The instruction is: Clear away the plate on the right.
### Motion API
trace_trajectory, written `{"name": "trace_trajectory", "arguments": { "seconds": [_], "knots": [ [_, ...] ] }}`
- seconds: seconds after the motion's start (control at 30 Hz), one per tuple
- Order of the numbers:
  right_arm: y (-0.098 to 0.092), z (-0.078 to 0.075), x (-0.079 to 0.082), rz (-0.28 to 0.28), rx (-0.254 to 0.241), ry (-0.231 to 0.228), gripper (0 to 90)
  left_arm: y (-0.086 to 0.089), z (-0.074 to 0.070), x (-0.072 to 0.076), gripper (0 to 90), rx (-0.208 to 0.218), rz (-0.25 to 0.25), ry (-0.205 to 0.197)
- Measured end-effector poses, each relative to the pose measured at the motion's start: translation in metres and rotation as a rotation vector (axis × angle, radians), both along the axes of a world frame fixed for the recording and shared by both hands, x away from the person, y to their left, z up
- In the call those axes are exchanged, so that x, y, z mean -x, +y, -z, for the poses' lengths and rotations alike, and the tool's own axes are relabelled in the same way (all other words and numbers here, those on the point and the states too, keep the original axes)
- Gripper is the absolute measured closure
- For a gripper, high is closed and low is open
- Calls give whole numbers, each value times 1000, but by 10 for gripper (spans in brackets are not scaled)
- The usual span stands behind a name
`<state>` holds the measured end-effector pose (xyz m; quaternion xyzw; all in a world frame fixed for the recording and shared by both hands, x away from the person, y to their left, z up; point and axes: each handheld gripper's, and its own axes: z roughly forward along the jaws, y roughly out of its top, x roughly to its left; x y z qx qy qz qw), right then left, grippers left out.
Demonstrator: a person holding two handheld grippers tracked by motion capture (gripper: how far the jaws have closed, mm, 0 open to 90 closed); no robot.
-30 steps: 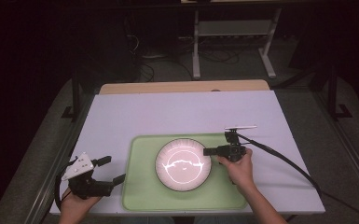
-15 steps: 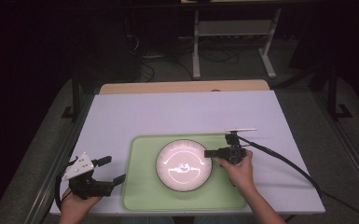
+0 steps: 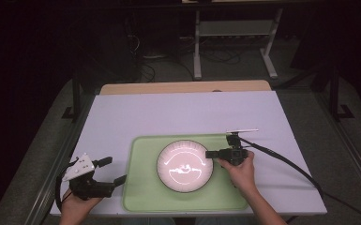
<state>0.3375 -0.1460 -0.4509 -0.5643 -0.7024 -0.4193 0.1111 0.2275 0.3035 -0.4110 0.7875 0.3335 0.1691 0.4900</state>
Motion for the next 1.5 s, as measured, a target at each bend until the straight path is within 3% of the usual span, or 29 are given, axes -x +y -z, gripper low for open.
{"name": "trace_trajectory", "arguments": {
  "seconds": [0.5,0.9,1.0,1.5],
  "knots": [
    [-5,-8,4,-10,6,-76,693,-2,1,0,134,-5,6,2],
    [-12,-18,10,-25,37,-196,581,-3,1,-1,134,-12,5,6],
    [-13,-20,10,-25,38,-209,569,-3,1,-1,134,-13,6,5],
    [-31,-37,17,-29,101,-352,440,-5,3,-2,134,-19,9,11]
  ]
}}
